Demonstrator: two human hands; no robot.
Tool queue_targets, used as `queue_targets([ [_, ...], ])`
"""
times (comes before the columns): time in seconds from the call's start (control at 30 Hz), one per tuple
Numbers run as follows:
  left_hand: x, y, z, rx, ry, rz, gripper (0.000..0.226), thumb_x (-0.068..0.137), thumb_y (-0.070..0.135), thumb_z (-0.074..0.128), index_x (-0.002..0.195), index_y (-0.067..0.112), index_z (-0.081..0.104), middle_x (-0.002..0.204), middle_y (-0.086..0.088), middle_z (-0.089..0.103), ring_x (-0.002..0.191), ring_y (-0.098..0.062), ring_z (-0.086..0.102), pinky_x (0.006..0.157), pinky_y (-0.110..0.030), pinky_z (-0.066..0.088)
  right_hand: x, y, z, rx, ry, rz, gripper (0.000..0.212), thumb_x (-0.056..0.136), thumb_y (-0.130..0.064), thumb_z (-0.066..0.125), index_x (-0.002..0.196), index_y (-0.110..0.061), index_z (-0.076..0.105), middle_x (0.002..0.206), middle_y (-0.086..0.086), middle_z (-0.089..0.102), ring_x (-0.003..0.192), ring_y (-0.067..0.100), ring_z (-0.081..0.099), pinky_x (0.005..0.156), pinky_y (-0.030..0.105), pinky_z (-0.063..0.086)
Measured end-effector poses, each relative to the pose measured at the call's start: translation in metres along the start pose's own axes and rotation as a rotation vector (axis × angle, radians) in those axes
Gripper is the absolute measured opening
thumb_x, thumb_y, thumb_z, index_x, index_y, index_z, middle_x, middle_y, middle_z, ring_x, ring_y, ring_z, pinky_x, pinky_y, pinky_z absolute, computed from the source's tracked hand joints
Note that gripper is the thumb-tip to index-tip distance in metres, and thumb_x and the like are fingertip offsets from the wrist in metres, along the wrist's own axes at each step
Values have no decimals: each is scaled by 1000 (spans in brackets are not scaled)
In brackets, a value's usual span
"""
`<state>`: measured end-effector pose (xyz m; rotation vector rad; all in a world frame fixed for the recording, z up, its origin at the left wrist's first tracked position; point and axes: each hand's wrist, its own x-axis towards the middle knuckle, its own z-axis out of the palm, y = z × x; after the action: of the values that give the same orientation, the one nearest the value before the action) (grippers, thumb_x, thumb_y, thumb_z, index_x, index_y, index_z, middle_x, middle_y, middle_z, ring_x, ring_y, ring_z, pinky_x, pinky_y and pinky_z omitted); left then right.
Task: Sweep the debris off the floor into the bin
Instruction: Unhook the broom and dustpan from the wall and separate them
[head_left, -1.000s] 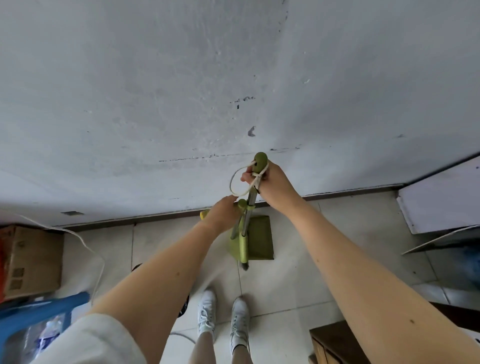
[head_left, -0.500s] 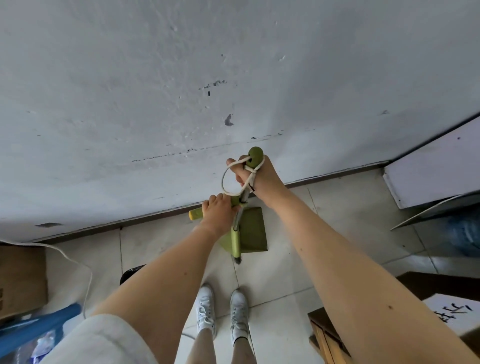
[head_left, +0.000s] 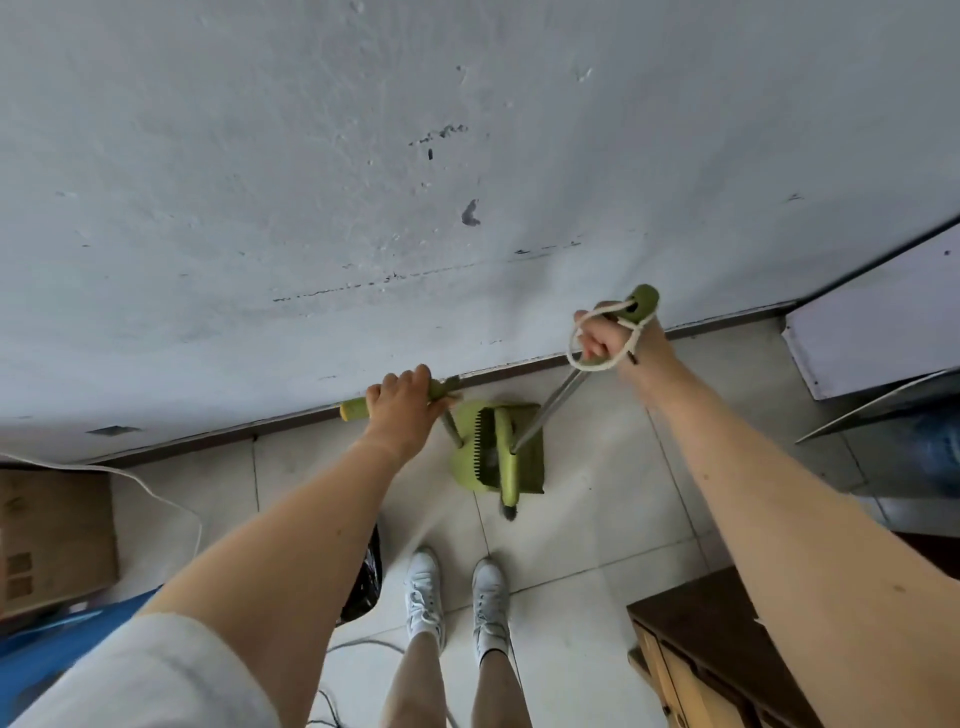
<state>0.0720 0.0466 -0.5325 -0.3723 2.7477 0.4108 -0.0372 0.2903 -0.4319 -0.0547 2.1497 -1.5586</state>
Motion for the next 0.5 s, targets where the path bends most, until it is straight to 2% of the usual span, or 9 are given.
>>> queue_targets([
  [0.07, 2, 21, 5, 17, -44, 72, 44, 95, 52, 43, 112, 11, 47, 116, -8, 57, 112, -30, 48, 95, -42, 32, -9, 24, 19, -124, -5, 53, 39, 94, -16, 61, 57, -19, 52, 53, -4, 53, 49, 8, 52, 61, 27, 42],
  [0.13, 5, 46, 10, 34, -72, 143, 42, 97, 48, 42, 118, 11, 44, 123, -8, 53, 118, -30, 43, 100, -42, 29, -12, 40, 39, -138, 31, 95, 35, 93, -24, 64, 59, -18, 57, 55, -4, 60, 53, 8, 59, 60, 28, 46],
  [0.2, 7, 55, 12, 60, -99, 160, 41, 98, 44, 42, 122, 12, 43, 127, -8, 51, 122, -30, 41, 102, -42, 27, -14, 48, 45, -208, 66, 57, 34, 93, -31, 63, 68, -8, 61, 68, 11, 65, 63, 20, 63, 66, 34, 50],
  [0.27, 8, 56, 11, 73, -126, 170, 38, 97, 38, 45, 125, 12, 42, 129, -7, 50, 123, -30, 41, 103, -42, 27, -17, 42, 35, -322, 101, 6, 42, 93, -39, 60, 73, -2, 59, 70, 17, 61, 62, 23, 59, 61, 32, 47],
  [0.33, 9, 54, 4, 92, -161, 167, 35, 96, 31, 47, 125, 11, 42, 129, -9, 52, 123, -31, 43, 103, -42, 29, -22, 33, 22, -448, 85, 54, 43, 94, -46, 56, 70, -10, 56, 62, 8, 56, 54, 16, 53, 55, 26, 41],
  [0.37, 9, 53, 1, 119, -182, 171, 34, 96, 29, 48, 124, 10, 42, 126, -10, 55, 120, -32, 47, 101, -42, 31, -25, 28, 16, -480, 25, 130, 40, 95, -47, 54, 72, -15, 57, 58, 4, 56, 52, 14, 53, 54, 25, 40],
  [0.43, 6, 52, -4, 181, -233, 190, 29, 97, 28, 47, 118, 9, 42, 114, -12, 64, 108, -32, 58, 94, -41, 36, -33, 22, 3, -359, -121, 337, 29, 96, -38, 58, 82, -13, 64, 51, 2, 60, 46, 14, 54, 53, 24, 44],
  [0.5, 0, 57, -8, 152, -267, 211, 28, 96, 28, 50, 114, 9, 41, 105, -12, 67, 100, -33, 62, 88, -40, 38, -45, 19, -7, -162, -190, 460, 16, 92, -16, 65, 97, -1, 66, 64, 11, 66, 56, 22, 60, 64, 32, 49],
])
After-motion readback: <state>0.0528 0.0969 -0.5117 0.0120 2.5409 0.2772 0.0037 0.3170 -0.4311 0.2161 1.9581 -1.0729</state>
